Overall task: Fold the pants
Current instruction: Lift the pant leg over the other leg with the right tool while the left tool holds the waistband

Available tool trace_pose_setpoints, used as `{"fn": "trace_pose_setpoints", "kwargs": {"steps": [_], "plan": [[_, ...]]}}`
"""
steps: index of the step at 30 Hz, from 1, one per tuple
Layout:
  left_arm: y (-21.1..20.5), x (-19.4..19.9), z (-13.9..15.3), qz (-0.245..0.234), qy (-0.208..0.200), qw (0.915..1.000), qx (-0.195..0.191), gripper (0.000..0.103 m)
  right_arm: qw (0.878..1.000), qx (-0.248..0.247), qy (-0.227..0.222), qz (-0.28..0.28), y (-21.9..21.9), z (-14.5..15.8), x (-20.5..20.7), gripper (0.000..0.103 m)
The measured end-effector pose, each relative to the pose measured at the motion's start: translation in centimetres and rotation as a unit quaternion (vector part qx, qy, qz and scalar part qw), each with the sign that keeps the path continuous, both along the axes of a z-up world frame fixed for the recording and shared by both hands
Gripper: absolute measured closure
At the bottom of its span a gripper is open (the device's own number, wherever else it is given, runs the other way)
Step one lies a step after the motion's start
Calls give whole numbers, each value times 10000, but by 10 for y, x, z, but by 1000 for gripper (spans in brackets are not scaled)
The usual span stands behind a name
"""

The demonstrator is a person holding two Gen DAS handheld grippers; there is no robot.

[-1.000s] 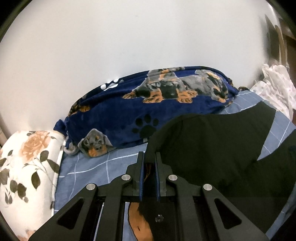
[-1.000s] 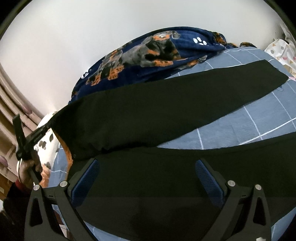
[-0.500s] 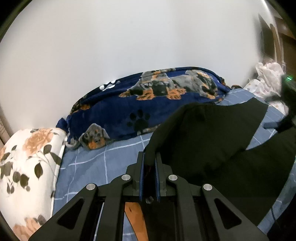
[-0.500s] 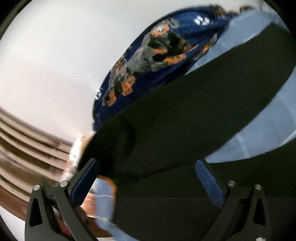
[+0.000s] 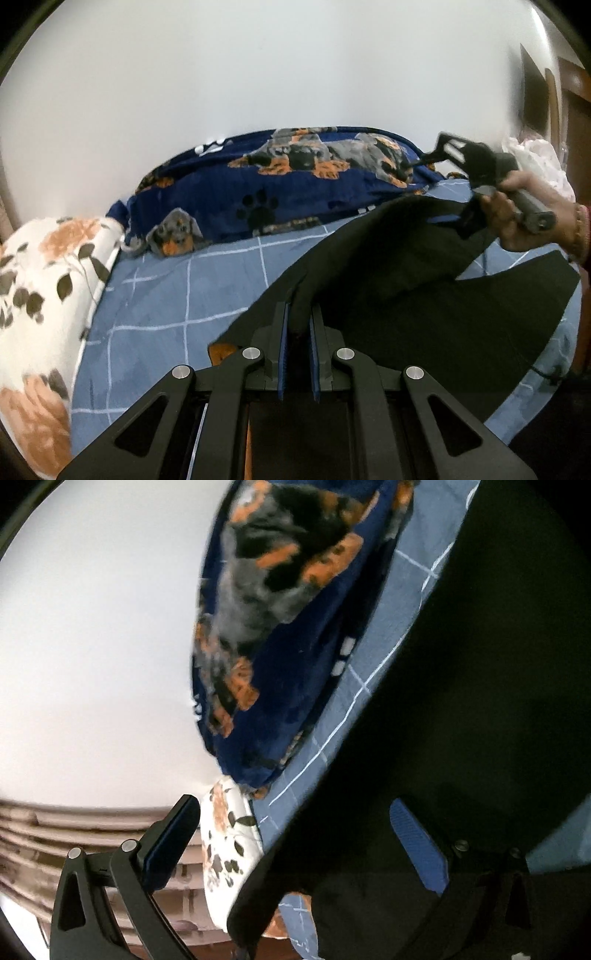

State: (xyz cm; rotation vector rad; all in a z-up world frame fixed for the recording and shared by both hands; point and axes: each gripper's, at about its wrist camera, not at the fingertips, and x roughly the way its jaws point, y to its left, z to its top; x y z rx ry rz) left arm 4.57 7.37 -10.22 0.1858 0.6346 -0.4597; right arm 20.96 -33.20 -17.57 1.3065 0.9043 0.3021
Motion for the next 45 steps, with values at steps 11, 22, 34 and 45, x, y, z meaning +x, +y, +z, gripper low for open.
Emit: {"fn": "trace_pose_setpoints", "kwargs": {"steps": [11,22,34,45], "plan": [[35,0,-12,368,492,9978,-261,91,9922,-1103,-367,445,17,8,-85,96],[61,-32,-50,669,998,9928,5,89,9908,-1067,62,833,53,-34,-198,97],[77,-56,-79,961,1305,9867,91,89,9867,-920,691,1144,82,-74,-232,97],[116,-70,-64,2331,1036,9657,486,86,9886,-698,707,1131,81,-84,-231,99]]}}
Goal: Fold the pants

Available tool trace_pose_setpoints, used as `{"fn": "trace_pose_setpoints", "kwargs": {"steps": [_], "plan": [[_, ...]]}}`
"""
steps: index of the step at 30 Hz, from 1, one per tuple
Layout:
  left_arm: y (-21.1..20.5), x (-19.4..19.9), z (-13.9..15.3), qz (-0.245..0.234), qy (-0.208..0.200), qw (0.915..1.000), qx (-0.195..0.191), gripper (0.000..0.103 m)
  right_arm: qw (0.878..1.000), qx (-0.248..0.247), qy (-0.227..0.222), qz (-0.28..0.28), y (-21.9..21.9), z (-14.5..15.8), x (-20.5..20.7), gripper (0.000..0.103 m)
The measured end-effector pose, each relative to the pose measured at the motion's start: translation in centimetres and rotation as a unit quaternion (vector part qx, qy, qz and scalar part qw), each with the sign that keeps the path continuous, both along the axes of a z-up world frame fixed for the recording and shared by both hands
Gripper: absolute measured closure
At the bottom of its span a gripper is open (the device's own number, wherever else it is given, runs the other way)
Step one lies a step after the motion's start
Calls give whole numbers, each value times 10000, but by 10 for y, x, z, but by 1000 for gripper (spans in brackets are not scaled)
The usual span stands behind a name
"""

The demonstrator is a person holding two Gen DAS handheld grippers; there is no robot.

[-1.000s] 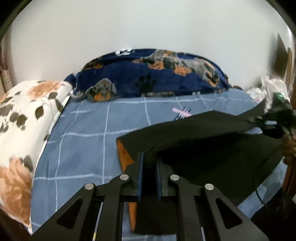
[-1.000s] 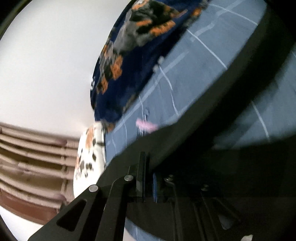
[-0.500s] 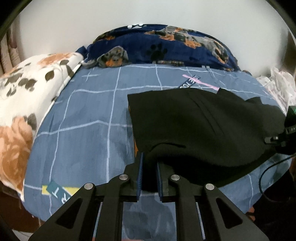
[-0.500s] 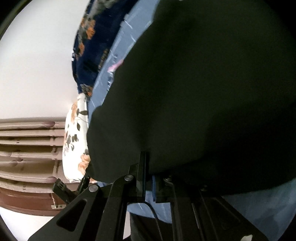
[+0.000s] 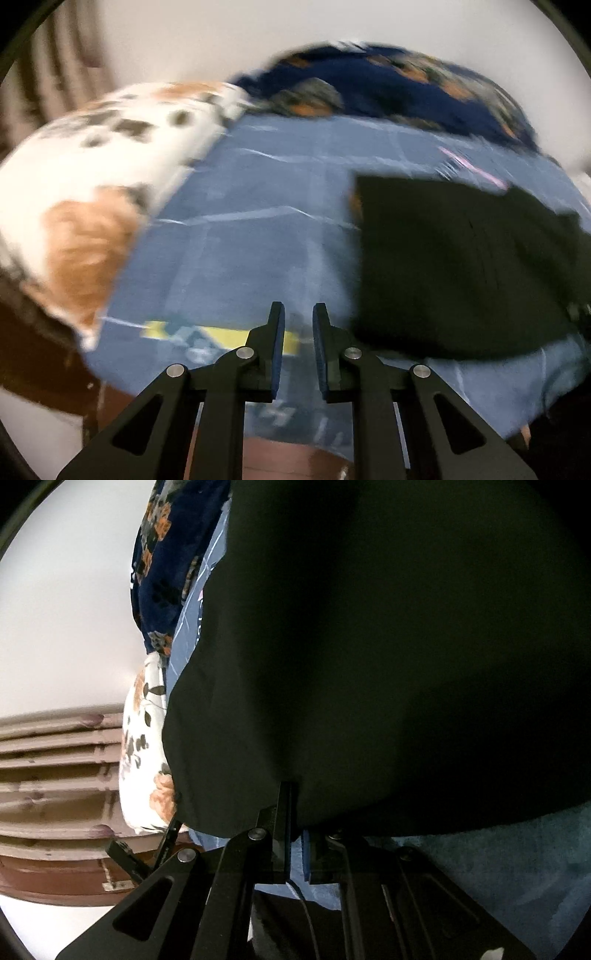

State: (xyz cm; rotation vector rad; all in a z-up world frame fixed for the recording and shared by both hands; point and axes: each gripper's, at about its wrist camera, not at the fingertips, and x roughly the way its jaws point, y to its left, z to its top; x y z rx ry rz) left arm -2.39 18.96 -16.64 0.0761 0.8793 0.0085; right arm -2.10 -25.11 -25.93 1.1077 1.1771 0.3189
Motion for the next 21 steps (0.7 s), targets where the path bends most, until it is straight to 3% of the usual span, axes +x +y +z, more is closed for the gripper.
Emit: {"fn": "trace_pose_setpoints", "kwargs": {"steps": [2,6,9,11,13,17,21], "plan": [[1,-2,15,92,-198,9997,-49,86,10000,56,-14,-17,-1,-2,0,99],[-50,2,35,-881,-293,9950,-373,86,9995,288,-19,-86,-2,-6,0,99],[-104,10,20,-1757,181,9807,-835,86,9991,419,-54,-103,-3,-8,-2,97],[-131,17,1,-2041,626,9722,-963,86,9991,407,-96,-102,-4,-4,-3,93],[-148,22,-17,-2169,913,9665,-1018,86,9989,399,-194,-162,-10,0,-6,86],[-154,20,-36,-2152,1023,9663,-976,86,9966,433,-465,-519,-44,9,-14,66],[-150,23,-39,-2112,1009,9660,-1101,86,9888,371,-736,-1244,-106,13,-27,61]]}}
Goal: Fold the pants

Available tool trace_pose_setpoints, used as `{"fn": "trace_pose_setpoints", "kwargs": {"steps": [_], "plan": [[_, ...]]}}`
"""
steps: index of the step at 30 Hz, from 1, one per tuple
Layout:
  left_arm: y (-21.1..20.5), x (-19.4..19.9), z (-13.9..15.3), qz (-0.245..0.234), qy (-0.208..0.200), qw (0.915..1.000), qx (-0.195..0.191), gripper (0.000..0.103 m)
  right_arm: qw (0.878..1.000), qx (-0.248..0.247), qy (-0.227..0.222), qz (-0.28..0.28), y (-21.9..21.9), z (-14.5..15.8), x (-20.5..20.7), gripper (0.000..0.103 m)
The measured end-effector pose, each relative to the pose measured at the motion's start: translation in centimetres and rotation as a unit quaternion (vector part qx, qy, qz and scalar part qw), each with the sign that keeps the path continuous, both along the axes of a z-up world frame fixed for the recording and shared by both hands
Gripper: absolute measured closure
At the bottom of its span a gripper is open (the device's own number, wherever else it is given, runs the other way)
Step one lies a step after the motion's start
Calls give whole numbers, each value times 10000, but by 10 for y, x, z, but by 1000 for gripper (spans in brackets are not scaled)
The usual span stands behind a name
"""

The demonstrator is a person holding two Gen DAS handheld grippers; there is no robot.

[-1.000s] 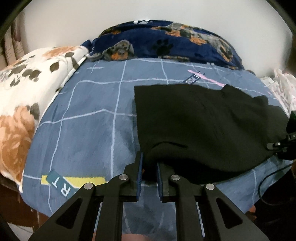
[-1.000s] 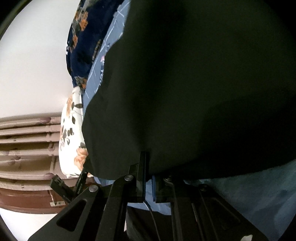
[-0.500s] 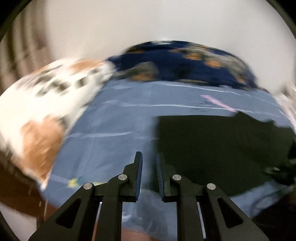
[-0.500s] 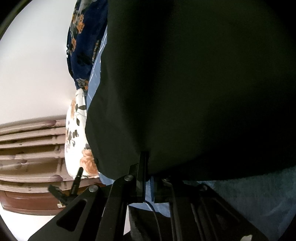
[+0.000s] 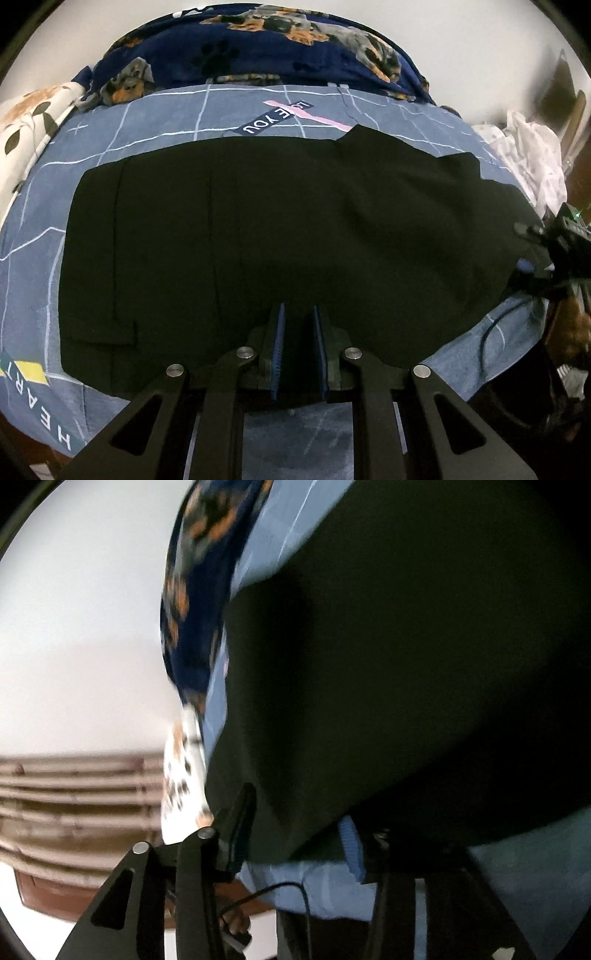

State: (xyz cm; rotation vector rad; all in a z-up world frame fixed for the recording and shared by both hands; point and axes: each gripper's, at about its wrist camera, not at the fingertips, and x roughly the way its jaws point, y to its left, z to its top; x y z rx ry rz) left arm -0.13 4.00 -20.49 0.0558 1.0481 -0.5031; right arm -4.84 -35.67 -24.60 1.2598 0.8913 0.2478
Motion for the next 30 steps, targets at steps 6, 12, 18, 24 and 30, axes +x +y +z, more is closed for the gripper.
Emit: {"fn": "trace_pose_setpoints", "kwargs": {"steps": [6,12,18,24,30], "plan": [[-4,-1,-1,69,32,10000,31,86,9856,-27,-291,-1668,-125,-4,-37,61],[-5,0,-1,76,27,9999,85,86,9595,189,-543,-2758,-235,-12,-69,62],[-8,0,-2,51,-13,9999,159,86,9610,-94,-439,-2728,-269,-6,-63,96],[-6,2,-1,41,67,9999,91,86,9590,-513,-1019,-2593,-260,37,-82,98],[-4,3,-1,58,119,9999,-9,86,9562,-664,-718,-2758,-266,23,-150,98]]}}
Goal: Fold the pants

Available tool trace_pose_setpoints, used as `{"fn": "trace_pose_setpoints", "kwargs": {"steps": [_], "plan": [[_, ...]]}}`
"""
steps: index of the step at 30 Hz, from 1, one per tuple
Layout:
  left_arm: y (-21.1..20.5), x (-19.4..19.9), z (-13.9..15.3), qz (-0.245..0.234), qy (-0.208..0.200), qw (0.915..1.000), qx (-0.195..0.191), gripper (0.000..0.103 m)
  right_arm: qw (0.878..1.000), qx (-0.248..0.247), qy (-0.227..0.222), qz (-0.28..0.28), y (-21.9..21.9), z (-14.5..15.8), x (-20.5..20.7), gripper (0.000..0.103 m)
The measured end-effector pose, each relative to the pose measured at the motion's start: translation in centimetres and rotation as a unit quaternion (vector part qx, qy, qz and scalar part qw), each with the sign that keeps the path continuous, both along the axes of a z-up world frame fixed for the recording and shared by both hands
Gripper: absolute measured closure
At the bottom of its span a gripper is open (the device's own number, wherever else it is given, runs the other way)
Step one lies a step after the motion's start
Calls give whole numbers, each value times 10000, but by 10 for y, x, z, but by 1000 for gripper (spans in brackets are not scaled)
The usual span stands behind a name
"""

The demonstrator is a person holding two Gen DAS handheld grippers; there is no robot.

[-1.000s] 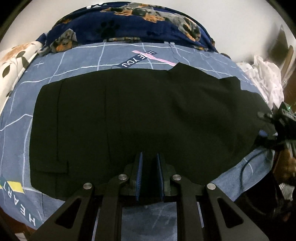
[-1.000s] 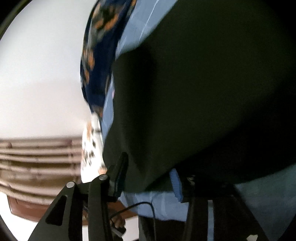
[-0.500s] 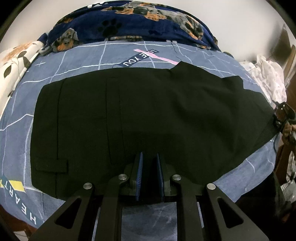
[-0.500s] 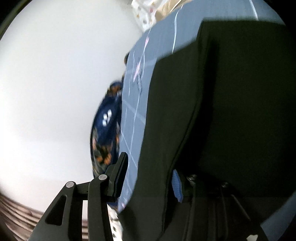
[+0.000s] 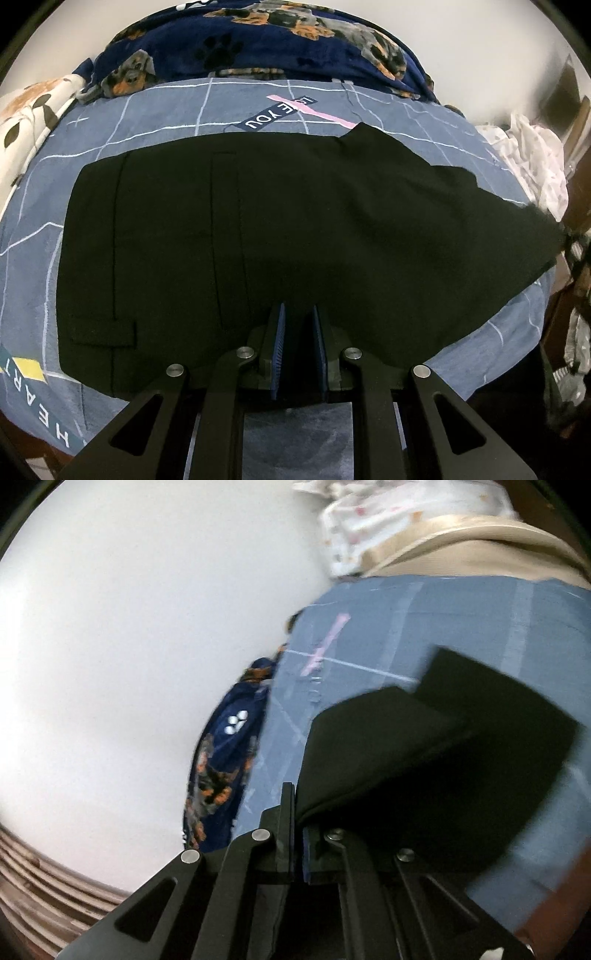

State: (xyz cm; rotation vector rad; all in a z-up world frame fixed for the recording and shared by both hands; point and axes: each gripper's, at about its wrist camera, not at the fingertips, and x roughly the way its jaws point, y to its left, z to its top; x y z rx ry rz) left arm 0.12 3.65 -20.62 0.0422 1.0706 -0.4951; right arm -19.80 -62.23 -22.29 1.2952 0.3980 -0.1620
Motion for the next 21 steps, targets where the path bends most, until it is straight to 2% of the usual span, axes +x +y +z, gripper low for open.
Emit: {"fn": "trace_pose_setpoints", "kwargs": {"steps": [3,5,7,10,13,15,18,21], "plan": [[0,0,0,-54,-18,10000,16,86,9980,422,409,-248,-12,-42,-19,98],[1,0,0,-68,4,10000,19,86,9972,643,216,-301,-16,-58,-28,99],[0,1,1,-82,3,10000,53,86,9967,717,-33,-375,-19,-58,-32,95],[-3,0,1,-101,-61,9999,119,86,9968,694,-123,-386,-28,-52,-33,95],[-4,-2,0,-105,-118,9997,166,86,9969,713,119,-327,-31,-53,-24,95],[-3,-2,0,-88,-113,9998,131,86,9964,752,111,-364,-30,-54,-20,95],[-1,-1,-1,-82,-73,9999,44,86,9983,326,350,-337,-29,-46,-19,96],[0,1,0,-61,-19,10000,-14,86,9978,543,234,-306,-33,-54,-23,98]]}}
